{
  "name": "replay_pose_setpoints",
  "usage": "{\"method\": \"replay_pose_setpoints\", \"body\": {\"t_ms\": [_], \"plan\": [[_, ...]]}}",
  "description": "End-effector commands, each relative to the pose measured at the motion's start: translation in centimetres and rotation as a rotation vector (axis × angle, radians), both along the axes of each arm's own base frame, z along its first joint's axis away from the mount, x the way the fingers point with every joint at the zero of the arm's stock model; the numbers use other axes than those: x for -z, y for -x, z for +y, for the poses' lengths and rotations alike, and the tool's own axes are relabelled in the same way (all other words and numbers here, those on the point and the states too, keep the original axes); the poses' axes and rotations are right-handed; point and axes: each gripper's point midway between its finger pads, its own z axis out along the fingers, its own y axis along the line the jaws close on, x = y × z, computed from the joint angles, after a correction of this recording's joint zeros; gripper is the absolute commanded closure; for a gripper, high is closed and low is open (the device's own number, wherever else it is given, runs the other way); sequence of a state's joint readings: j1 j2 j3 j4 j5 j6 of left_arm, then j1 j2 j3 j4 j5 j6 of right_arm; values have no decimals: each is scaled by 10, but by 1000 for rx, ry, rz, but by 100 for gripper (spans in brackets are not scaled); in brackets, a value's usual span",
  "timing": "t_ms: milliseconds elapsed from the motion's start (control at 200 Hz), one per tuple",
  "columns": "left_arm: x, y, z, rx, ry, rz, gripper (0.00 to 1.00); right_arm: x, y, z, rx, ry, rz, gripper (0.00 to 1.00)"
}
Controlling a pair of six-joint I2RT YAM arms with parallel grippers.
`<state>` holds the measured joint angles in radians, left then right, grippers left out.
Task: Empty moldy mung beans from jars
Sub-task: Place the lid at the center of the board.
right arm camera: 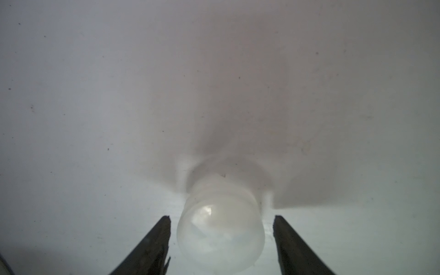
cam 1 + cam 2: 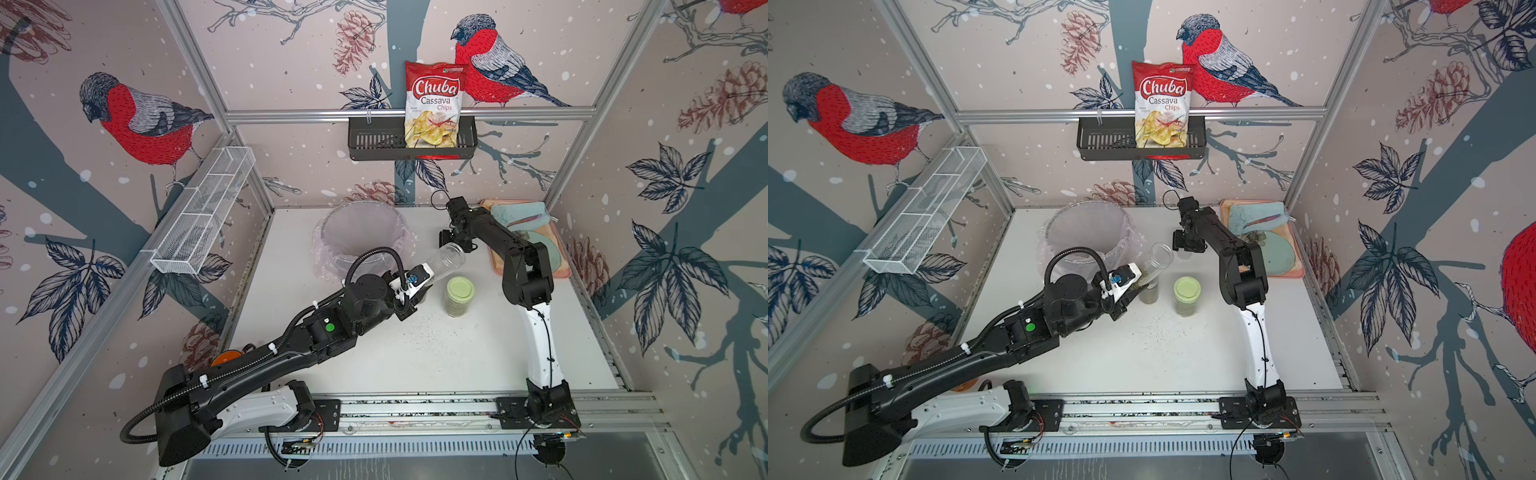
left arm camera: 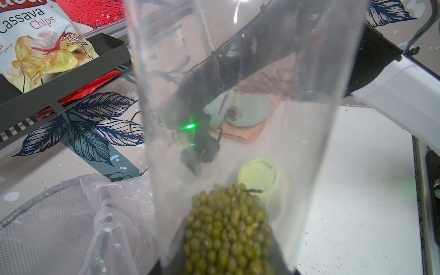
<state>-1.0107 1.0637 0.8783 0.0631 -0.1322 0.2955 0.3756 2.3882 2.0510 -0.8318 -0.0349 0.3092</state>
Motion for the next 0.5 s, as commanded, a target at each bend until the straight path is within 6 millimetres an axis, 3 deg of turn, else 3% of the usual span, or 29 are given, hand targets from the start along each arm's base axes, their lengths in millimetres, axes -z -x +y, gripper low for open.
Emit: {"method": "replay_pose_setpoints", "body": {"t_ms": [0, 190, 490], "plan": [[-16, 0, 0, -2, 51, -33, 76, -5, 5, -2, -10, 26, 7, 27], [-22, 0, 1, -6, 58, -43, 76, -43, 2, 2, -1, -20, -49, 24], [-39, -7, 4, -44, 45, -62, 77, -149, 0, 11, 30, -219, -216, 23]]}}
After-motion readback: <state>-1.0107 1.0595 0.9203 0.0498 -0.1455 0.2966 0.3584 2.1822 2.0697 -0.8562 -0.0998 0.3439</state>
